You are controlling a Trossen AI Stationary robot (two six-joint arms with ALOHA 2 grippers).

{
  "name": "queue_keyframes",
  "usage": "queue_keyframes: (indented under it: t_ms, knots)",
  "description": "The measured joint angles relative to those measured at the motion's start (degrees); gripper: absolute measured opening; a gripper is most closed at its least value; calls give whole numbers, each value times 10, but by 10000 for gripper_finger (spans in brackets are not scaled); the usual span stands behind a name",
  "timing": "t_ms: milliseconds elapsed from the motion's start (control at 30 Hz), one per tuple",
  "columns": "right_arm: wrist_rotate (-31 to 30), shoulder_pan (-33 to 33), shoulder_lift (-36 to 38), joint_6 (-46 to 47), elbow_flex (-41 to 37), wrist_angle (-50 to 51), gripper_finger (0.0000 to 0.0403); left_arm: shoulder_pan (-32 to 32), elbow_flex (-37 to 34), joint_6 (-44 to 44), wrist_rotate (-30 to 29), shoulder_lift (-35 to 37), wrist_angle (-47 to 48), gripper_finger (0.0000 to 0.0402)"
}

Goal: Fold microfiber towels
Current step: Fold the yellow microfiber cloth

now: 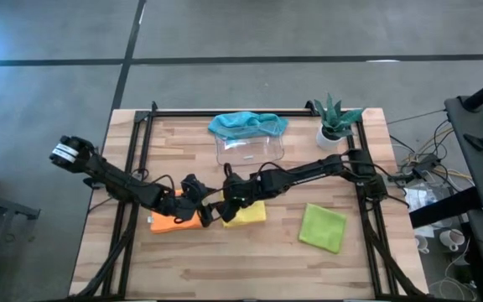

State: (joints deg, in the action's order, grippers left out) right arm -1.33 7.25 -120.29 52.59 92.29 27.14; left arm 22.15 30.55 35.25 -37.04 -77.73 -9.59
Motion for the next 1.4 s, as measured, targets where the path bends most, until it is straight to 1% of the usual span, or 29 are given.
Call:
queue_keyframes:
  t_ms: [67, 133, 233, 267, 333, 400, 500, 567, 667, 767, 833, 900, 1067, 1200, 1400]
  knots:
    - [2, 5, 7, -21, 0, 14, 153, 0, 0, 0, 5, 0, 2, 219]
    - [-10, 14, 19, -48, 1, 47, 166, 0, 0, 0, 6, -2, 0, 219]
    - [-59, 31, 28, -81, -5, 118, 176, 0, 0, 1, 7, -6, -3, 219]
    - [-66, 37, 28, -96, -11, 127, 176, 0, 0, 1, 6, -8, -3, 219]
    - [-65, 50, 23, -112, -21, 115, 176, 0, 0, 1, 6, -14, -4, 219]
    - [-63, 63, 18, -126, -22, 71, 175, 0, 0, 1, 2, -18, -4, 219]
    - [-73, 85, 3, -168, -11, 32, 177, 0, 0, 1, 0, -22, 2, 219]
    - [-96, 101, -12, -206, -2, 35, 184, 0, -1, 1, 0, -22, 8, 219]
    - [-150, 124, -29, -260, 12, 35, 201, 0, -1, 4, 1, -21, 34, 219]
    - [-203, 138, -45, -282, 24, 30, 219, 0, -3, 5, 4, -21, 47, 219]
    - [-215, 137, -61, -286, 27, 35, 226, 0, -5, 10, 5, -21, 46, 219]
    - [-213, 135, -77, -293, 32, 35, 229, 0, -7, 18, 6, -21, 46, 219]
    - [-214, 126, -104, -298, 54, 35, 220, 0, -10, 19, 6, -21, 46, 219]
    - [-212, 121, -110, -290, 67, 42, 200, 0, -11, 19, 8, -21, 46, 219]
    - [-213, 115, -106, -291, 66, 53, 163, 0, -13, 19, 9, -21, 46, 219]
